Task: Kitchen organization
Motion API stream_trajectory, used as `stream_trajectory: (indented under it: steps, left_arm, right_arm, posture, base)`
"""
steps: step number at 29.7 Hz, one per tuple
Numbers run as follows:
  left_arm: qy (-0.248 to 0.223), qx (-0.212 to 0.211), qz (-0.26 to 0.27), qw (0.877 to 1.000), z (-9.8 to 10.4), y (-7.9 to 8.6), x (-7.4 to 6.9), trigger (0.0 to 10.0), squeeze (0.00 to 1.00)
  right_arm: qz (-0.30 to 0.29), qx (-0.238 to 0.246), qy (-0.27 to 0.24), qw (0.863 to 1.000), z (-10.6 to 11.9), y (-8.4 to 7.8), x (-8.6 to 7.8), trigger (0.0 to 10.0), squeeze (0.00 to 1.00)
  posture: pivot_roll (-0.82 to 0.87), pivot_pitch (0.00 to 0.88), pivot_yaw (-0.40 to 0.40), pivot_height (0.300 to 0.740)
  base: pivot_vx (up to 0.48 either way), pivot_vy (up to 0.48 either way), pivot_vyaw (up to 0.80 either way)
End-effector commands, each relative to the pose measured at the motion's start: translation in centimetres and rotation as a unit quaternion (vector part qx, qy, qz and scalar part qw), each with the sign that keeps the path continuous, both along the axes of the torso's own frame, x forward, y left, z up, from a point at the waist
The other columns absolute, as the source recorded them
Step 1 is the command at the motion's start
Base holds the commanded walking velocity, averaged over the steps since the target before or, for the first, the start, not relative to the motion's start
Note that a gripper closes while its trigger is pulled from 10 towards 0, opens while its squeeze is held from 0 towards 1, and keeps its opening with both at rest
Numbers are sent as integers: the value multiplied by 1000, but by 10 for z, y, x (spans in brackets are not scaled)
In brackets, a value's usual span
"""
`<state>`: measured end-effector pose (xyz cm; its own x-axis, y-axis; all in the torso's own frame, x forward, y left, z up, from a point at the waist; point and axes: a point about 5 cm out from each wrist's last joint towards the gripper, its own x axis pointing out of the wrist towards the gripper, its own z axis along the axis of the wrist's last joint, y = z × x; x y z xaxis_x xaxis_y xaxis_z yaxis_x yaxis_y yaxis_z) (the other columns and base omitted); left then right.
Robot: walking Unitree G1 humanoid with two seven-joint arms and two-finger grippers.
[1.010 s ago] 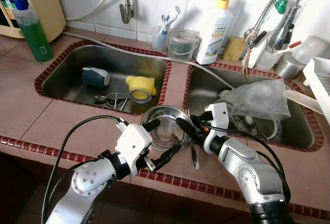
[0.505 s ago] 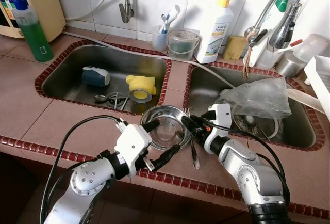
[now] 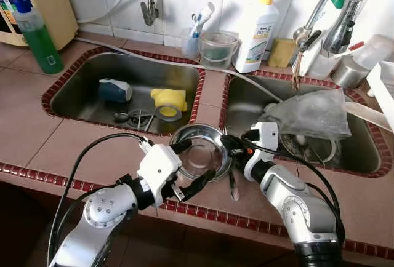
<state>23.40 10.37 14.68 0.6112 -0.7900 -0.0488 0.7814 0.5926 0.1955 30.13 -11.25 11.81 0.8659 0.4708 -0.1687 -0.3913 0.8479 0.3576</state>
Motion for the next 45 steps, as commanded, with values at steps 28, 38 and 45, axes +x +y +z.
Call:
stream_trajectory:
  steps: [28, 38, 45]
  left_arm:
    - [-10, -4, 0, 1000, 4, -3, 3, 10000, 0]
    - [-11, -4, 3, 1000, 4, -2, 5, 10000, 0]
    - [-12, -47, 61, 997, 15, 10, 22, 10000, 0]
  right_arm:
    - [-32, 118, -136, 983, 52, -9, 17, 0, 0]
    - [-18, 142, -163, 976, 59, -8, 12, 0, 0]
    - [-41, 137, -236, 961, 81, -22, 14, 0, 0]
  posture:
    - [-56, 79, -54, 740]
    - [-59, 73, -49, 740]
    - [-66, 81, -43, 740]
  base:
    - [0, 0, 0]
    - [0, 0, 0]
    - [0, 0, 0]
